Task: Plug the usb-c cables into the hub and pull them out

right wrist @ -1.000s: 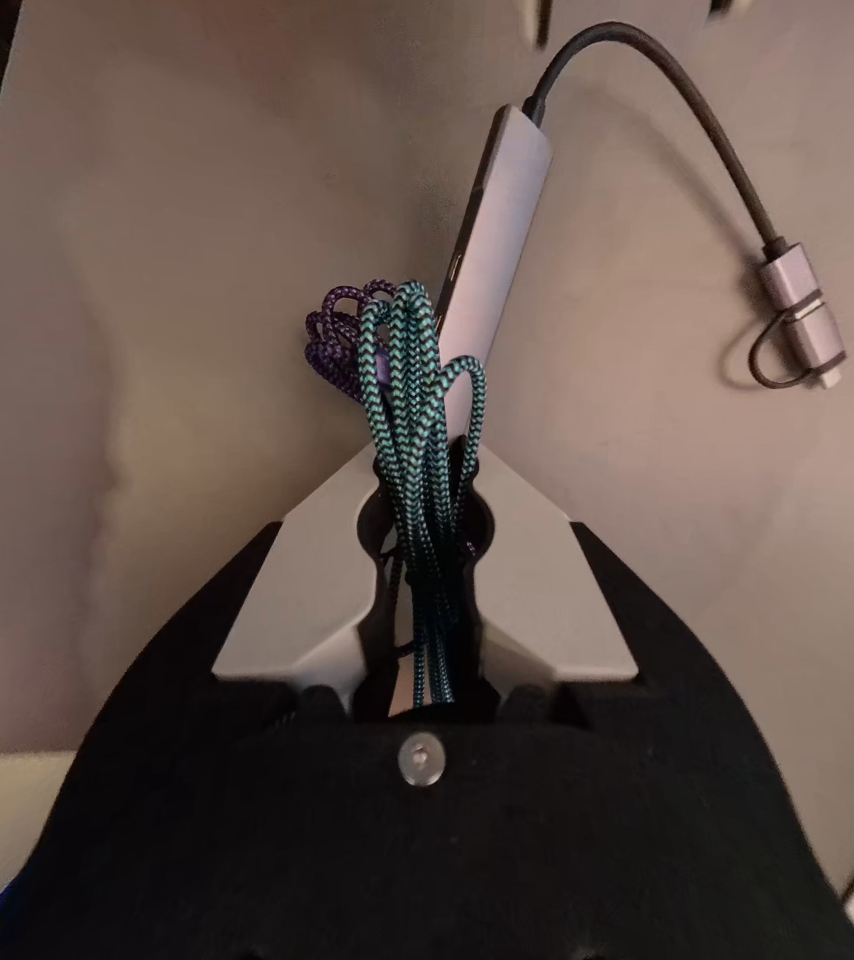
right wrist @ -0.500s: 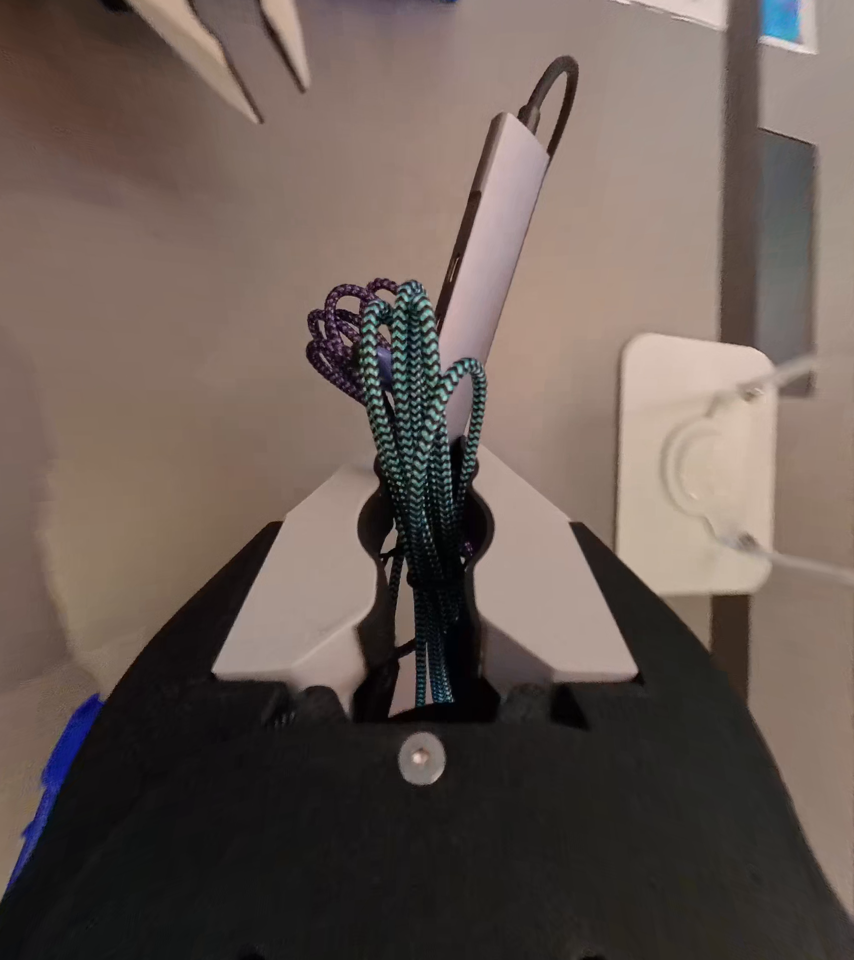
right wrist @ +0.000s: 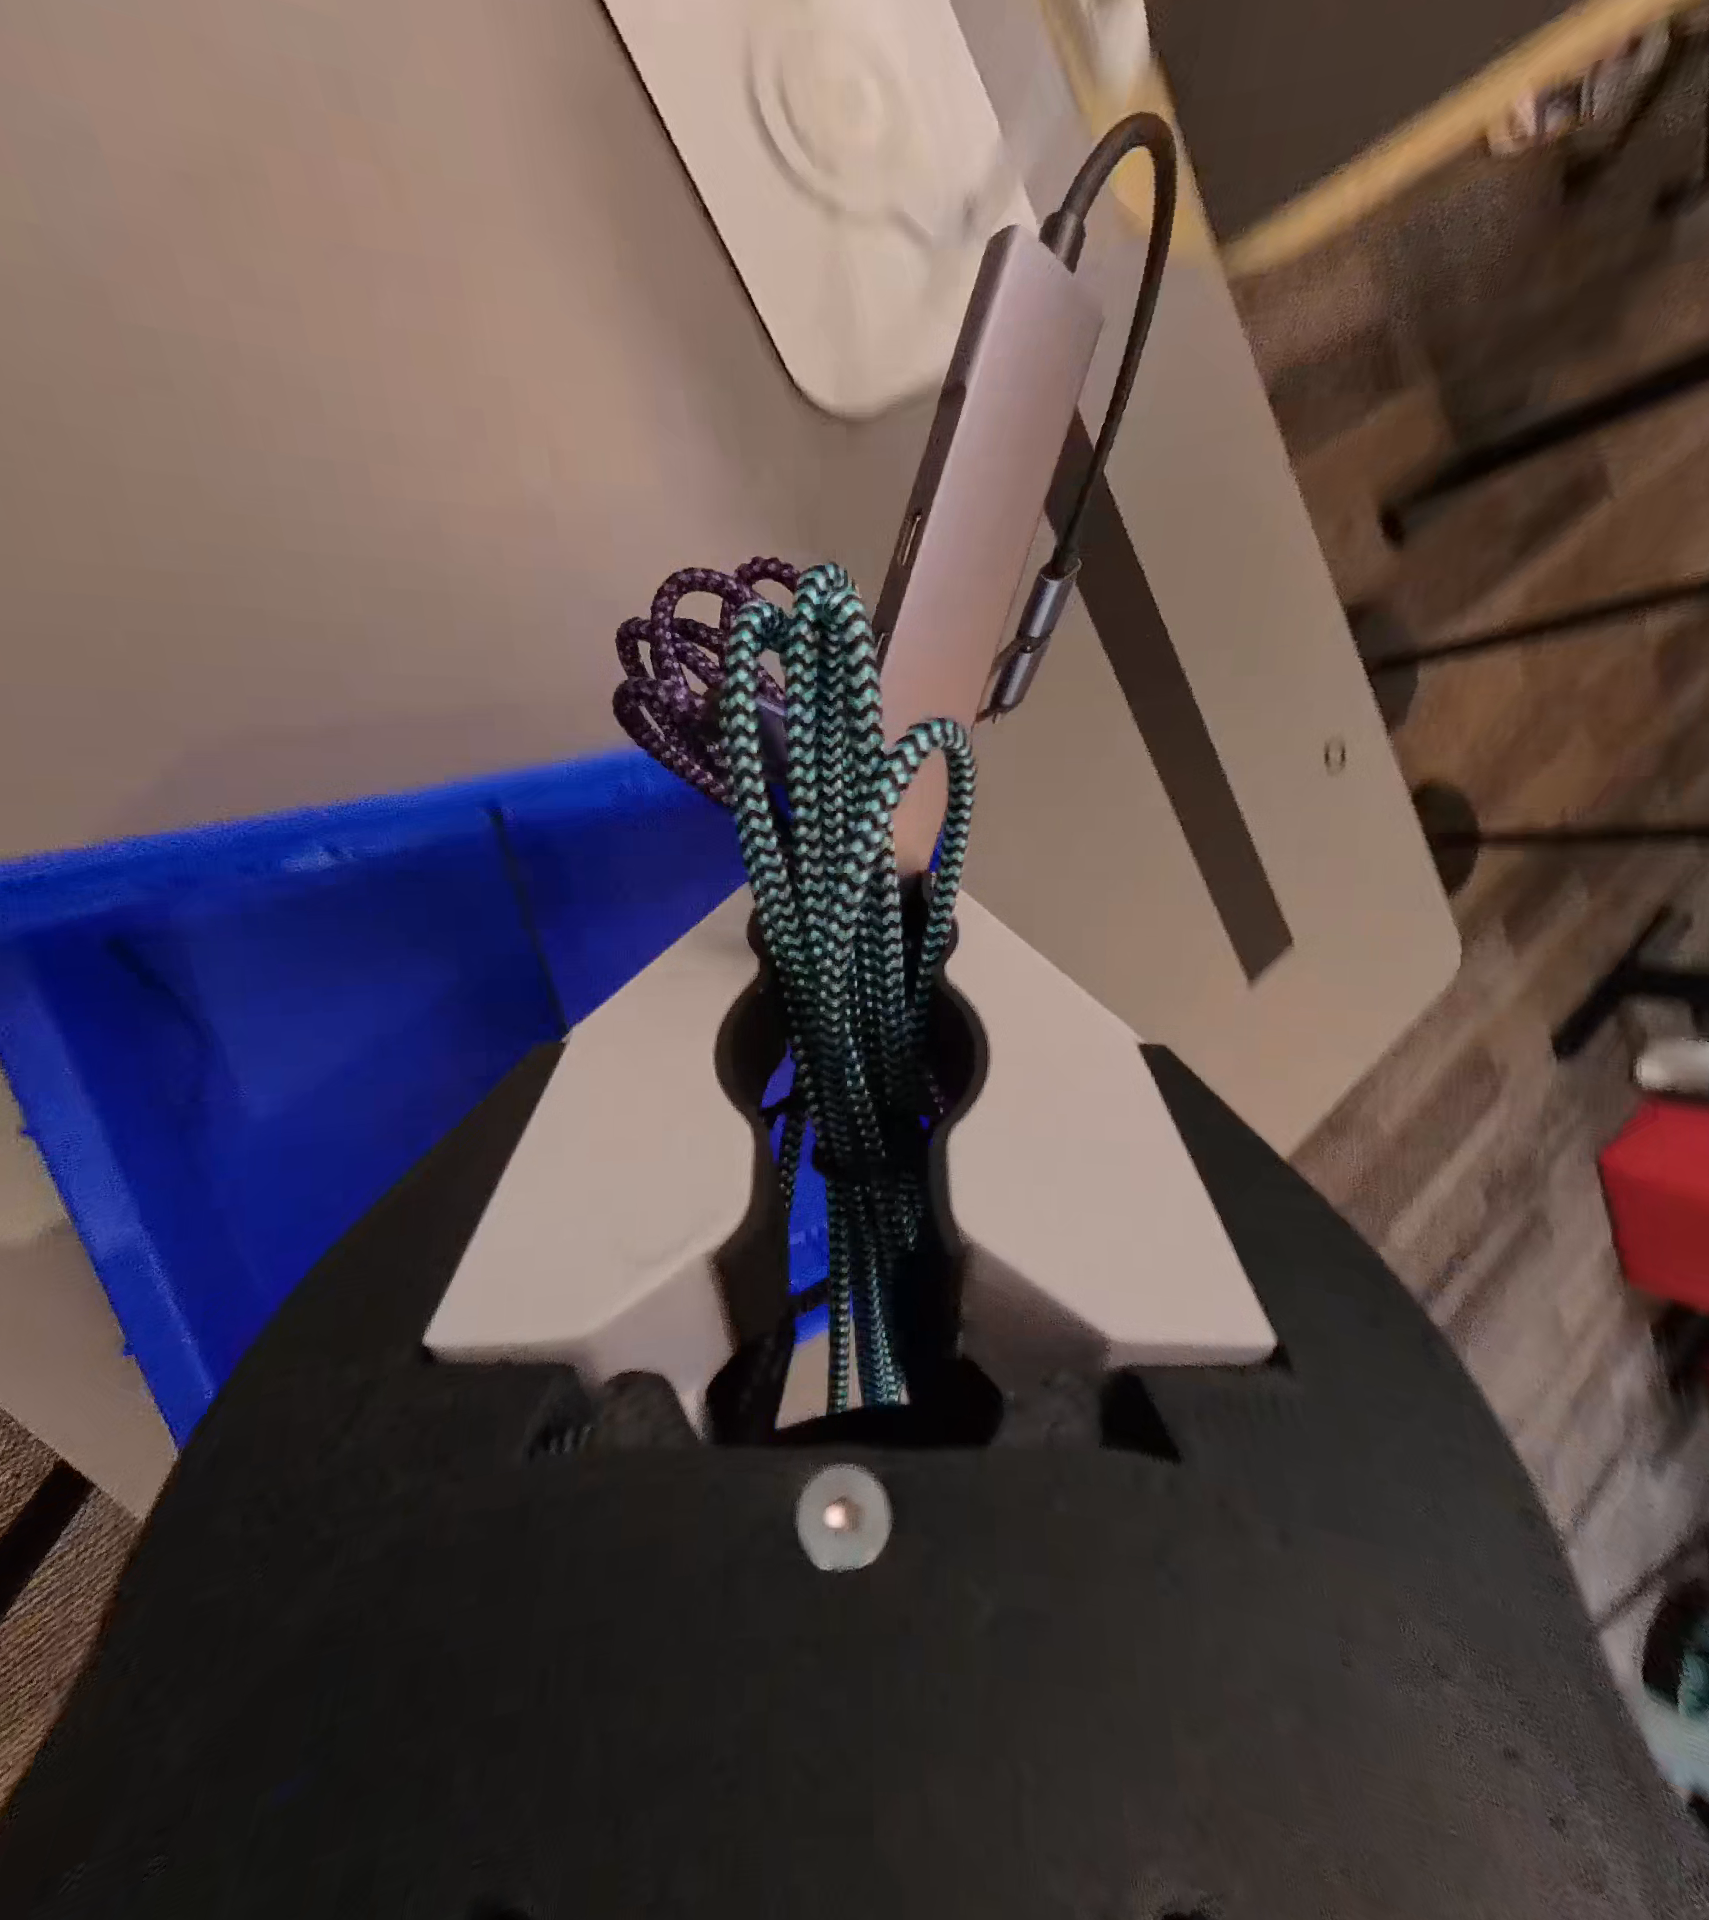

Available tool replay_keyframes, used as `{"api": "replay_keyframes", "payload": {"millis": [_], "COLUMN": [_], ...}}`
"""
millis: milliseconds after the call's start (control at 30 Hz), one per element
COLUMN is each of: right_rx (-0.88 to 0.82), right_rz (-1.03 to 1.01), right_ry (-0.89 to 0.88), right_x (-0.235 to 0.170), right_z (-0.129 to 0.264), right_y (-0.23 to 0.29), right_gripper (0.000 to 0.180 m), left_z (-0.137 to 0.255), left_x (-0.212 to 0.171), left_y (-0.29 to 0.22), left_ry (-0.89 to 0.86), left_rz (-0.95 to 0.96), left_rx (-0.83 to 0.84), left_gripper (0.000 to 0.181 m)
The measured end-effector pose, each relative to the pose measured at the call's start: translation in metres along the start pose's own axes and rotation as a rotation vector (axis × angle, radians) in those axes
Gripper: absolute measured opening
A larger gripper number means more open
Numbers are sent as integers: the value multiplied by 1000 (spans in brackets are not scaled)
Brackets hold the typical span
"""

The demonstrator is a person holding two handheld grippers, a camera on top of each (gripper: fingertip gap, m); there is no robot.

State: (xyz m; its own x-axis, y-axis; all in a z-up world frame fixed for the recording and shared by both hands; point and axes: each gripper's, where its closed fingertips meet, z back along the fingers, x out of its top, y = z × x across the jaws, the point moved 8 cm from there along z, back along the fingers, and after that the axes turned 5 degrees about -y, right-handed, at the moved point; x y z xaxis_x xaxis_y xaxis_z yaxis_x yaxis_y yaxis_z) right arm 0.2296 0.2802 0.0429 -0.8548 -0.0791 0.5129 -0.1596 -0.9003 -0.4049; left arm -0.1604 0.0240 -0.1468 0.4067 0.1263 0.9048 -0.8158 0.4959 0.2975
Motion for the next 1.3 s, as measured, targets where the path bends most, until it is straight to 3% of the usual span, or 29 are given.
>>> {"api": "replay_keyframes", "payload": {"millis": [333,1300], "right_rx": [83,329], "right_rz": [-139,-69], "right_ry": [167,513], "right_x": [-88,-114], "right_z": [-59,-175], "right_y": [12,22], "right_gripper": [20,23], "left_z": [-5,-11], "left_x": [-6,-12], "left_y": [-2,-6], "left_ry": [30,66], "left_rz": [-13,-28], "left_rx": [-9,-31], "left_gripper": [23,23]}}
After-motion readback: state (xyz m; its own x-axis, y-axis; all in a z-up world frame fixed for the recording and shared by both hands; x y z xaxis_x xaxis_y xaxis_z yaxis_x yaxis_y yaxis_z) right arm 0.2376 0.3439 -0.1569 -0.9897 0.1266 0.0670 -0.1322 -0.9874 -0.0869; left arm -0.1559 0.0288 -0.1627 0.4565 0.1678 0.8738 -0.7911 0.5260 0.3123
